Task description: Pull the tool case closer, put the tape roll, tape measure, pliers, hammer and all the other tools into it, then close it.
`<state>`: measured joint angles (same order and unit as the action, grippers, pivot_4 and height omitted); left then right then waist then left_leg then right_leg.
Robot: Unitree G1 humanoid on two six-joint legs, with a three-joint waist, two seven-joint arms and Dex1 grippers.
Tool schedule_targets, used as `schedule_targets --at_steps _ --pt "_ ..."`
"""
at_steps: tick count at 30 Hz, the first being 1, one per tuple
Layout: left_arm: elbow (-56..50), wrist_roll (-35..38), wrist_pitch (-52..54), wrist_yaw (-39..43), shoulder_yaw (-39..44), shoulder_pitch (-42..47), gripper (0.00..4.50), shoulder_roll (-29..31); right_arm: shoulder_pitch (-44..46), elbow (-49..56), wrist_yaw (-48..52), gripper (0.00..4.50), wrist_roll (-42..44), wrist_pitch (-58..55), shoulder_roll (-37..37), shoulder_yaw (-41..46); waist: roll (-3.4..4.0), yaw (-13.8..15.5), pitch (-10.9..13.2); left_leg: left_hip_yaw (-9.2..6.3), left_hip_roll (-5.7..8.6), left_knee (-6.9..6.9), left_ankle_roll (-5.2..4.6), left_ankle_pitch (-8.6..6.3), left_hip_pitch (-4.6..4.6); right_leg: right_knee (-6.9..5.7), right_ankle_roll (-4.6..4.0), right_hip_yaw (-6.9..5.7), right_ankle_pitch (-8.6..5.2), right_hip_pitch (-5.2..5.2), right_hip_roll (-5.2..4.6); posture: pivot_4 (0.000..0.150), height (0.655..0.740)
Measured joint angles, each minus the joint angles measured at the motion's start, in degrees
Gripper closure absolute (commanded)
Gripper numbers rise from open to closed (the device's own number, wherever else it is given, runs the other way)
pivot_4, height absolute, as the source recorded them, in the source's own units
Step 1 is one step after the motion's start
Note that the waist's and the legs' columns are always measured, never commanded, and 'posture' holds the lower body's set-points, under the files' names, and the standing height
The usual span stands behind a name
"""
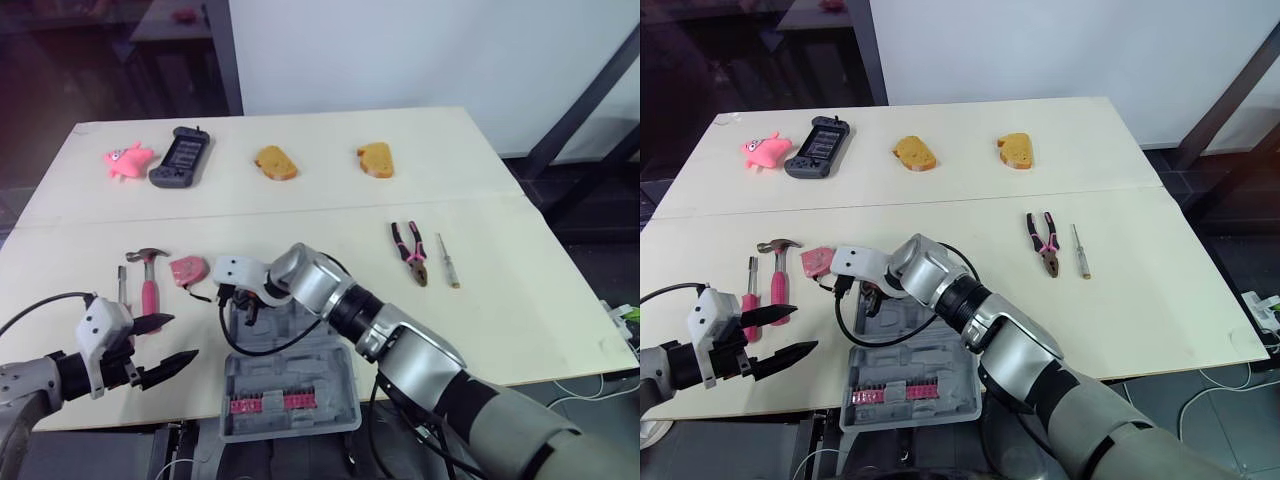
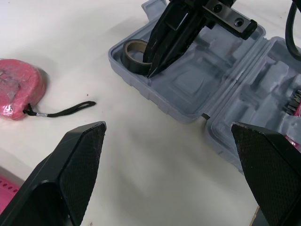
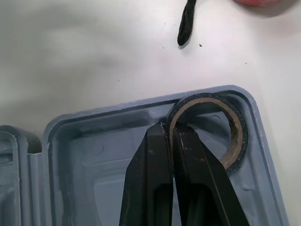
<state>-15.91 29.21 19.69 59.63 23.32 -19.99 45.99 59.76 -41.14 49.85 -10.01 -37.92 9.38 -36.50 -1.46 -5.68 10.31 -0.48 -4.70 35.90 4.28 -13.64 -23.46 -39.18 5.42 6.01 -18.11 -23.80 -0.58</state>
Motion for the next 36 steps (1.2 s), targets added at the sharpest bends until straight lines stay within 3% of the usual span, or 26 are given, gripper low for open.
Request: schedule_targets --at_steps 18,36 --pt "0.1 0.0 0.1 0.1 -0.7 0.6 0.0 0.0 -0.9 8.6 1.2 4.43 0.1 -4.2 -1.8 1.2 -0.01 0.0 0.0 0.0 0.0 -0.01 0.0 0.0 0.0 0.0 0.0 0.0 0.0 -0.02 0.0 0.15 0.74" --pt "0.2 0.0 0.3 -0.1 -1.7 0.6 0.0 0.0 -0.8 -1.5 -0.5 4.43 -0.5 1.9 0.3 1.5 -0.01 -0.3 0.0 0.0 -0.01 -0.02 0.0 0.0 0.0 0.0 0.0 0.0 0.0 -0.03 0.01 0.15 0.74"
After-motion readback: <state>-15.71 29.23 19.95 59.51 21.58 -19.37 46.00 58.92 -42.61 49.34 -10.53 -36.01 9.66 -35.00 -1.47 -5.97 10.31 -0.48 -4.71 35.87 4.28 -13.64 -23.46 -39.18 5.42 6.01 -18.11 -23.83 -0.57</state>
